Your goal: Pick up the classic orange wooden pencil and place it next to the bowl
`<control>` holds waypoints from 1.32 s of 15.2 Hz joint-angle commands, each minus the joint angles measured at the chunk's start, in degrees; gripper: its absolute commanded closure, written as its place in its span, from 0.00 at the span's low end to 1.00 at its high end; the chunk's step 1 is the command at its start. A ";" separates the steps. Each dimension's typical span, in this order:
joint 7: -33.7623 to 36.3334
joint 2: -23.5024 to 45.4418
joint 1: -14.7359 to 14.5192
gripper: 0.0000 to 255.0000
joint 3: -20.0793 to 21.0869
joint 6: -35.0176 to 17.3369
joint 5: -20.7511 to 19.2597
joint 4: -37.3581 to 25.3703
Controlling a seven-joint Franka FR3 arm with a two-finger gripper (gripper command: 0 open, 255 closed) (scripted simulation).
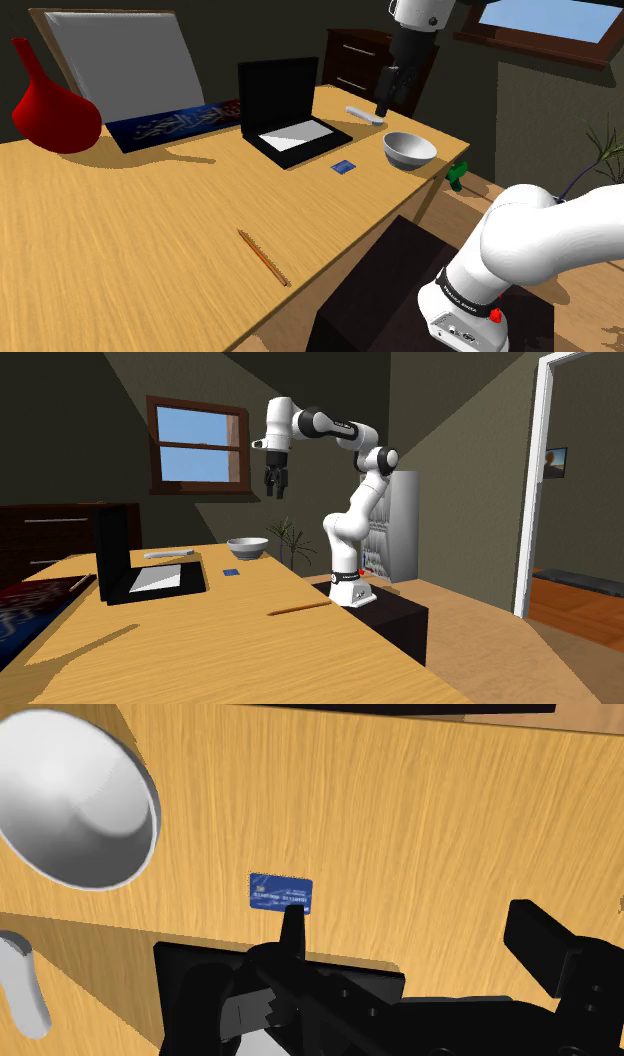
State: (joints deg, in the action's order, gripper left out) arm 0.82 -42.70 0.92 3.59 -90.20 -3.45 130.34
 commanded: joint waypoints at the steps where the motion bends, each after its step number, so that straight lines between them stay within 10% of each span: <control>1: 0.00 0.00 0.00 0.00 0.00 0.00 0.00 0.00; 20: 29.84 16.79 -3.76 0.00 25.32 -15.37 6.91 3.58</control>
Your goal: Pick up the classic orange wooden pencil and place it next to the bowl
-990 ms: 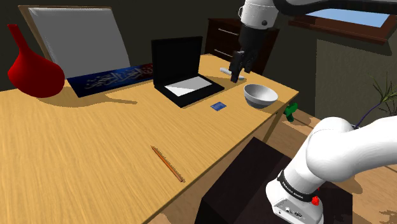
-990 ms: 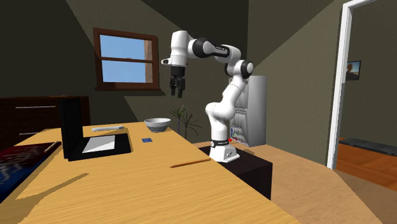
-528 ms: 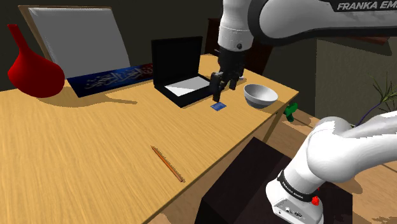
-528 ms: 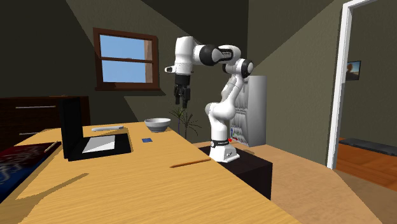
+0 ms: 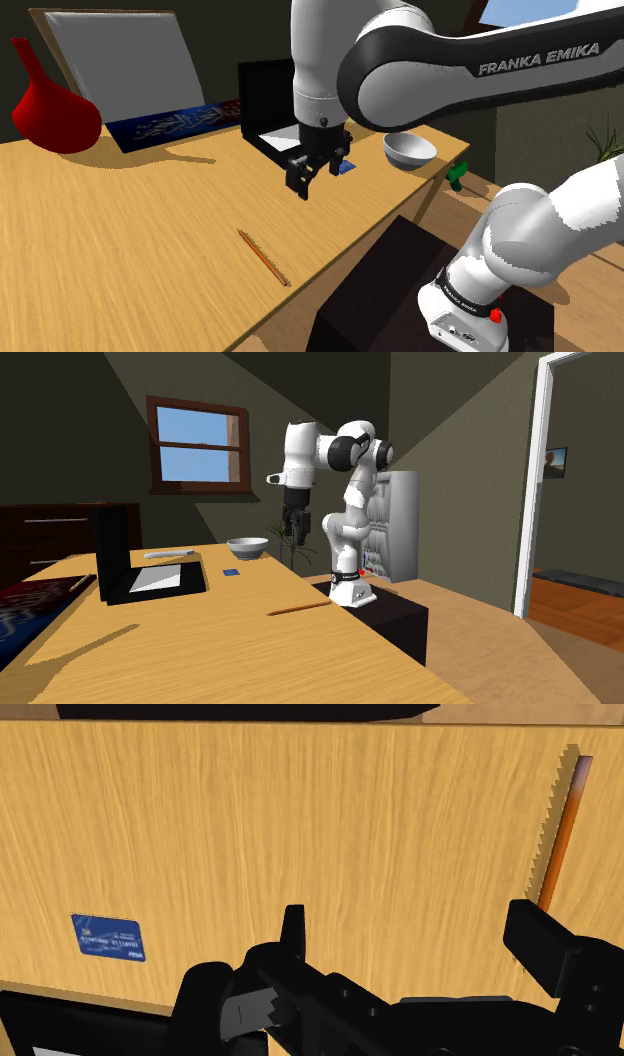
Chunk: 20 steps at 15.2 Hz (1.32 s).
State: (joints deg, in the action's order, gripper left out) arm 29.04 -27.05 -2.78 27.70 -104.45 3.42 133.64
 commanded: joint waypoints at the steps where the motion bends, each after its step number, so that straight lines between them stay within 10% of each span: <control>1: 3.40 2.90 0.00 0.00 2.61 -1.95 -0.21 -0.28; 11: 24.81 26.25 0.44 0.00 15.06 -7.77 -10.88 -10.05; 20: 29.59 32.28 -0.36 0.00 15.10 -13.41 -15.68 -7.87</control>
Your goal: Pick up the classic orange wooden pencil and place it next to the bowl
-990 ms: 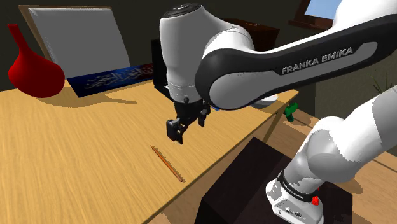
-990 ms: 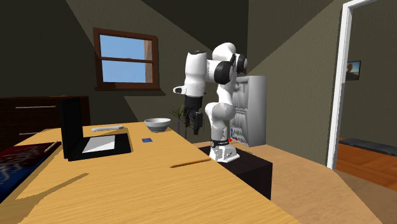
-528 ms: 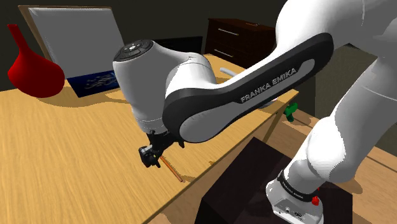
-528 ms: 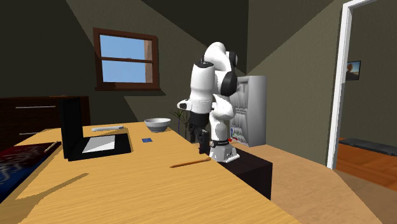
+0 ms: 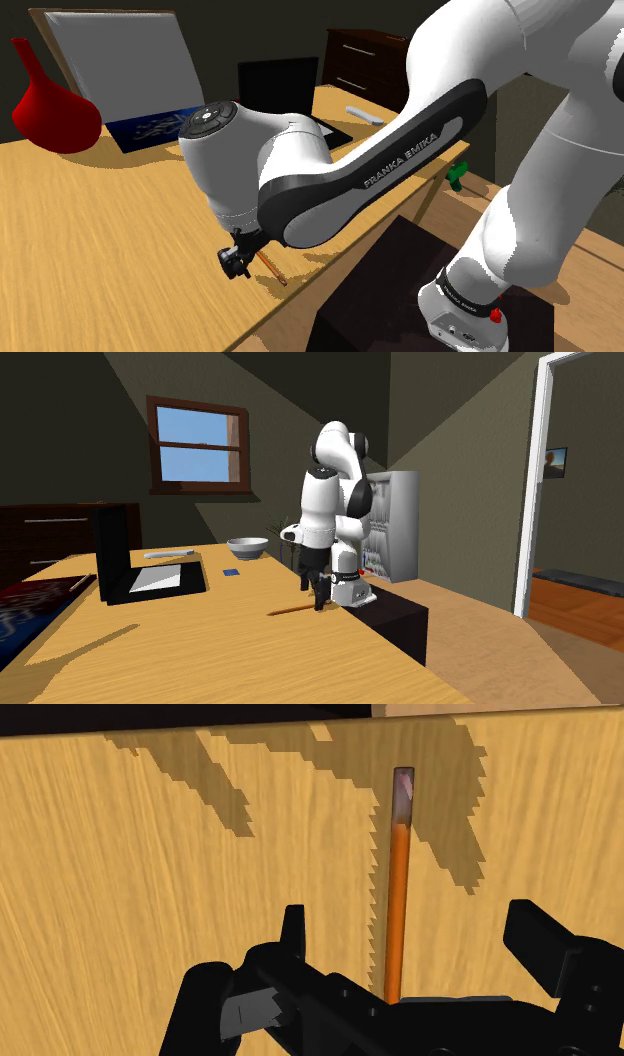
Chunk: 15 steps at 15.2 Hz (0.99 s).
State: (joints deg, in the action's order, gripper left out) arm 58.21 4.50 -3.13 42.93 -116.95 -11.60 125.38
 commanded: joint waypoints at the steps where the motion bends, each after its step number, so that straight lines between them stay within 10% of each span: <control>1: 0.42 0.72 -0.01 0.00 -0.13 -0.91 -0.65 0.40; 8: 0.41 0.71 -0.01 0.00 -0.14 -0.89 -0.65 0.39; 9: 0.41 0.71 -0.01 1.00 -0.14 -0.89 -0.65 0.39; 15: 0.41 0.71 -0.01 1.00 -0.14 -0.90 -0.65 0.40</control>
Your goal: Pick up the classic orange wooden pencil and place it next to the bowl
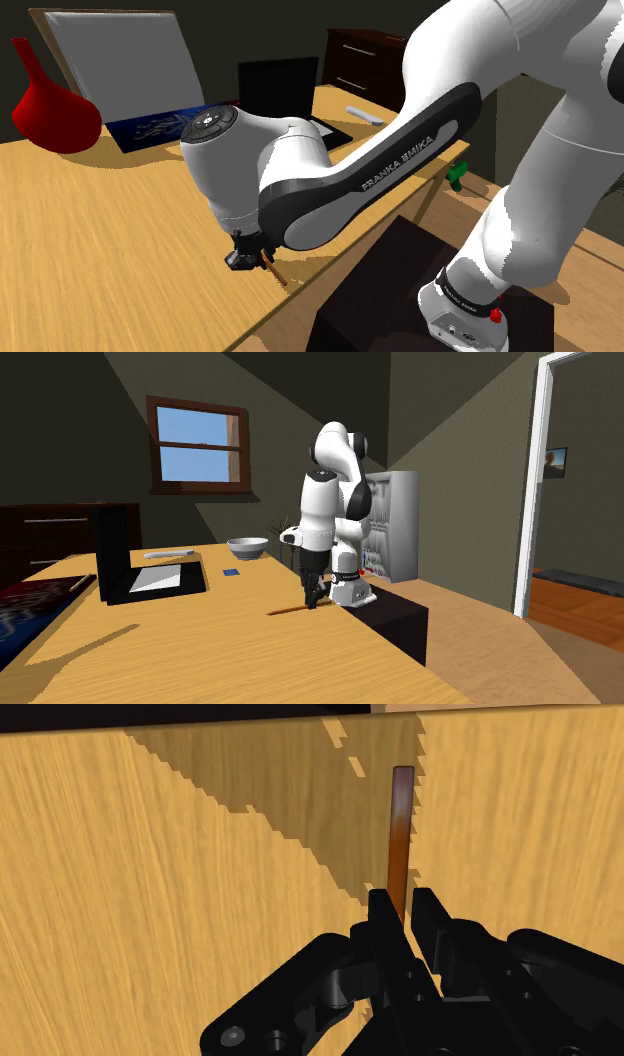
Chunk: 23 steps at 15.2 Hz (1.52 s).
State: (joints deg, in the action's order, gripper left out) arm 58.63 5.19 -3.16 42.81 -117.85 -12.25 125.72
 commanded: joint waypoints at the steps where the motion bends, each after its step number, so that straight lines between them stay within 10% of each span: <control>1: 0.01 0.05 0.01 1.00 -0.01 0.01 -0.01 0.03; 23: -6.63 -8.76 0.77 1.00 -0.29 13.96 6.94 -8.21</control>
State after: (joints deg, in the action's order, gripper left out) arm 52.05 -3.39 -2.32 42.48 -104.82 -5.49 118.27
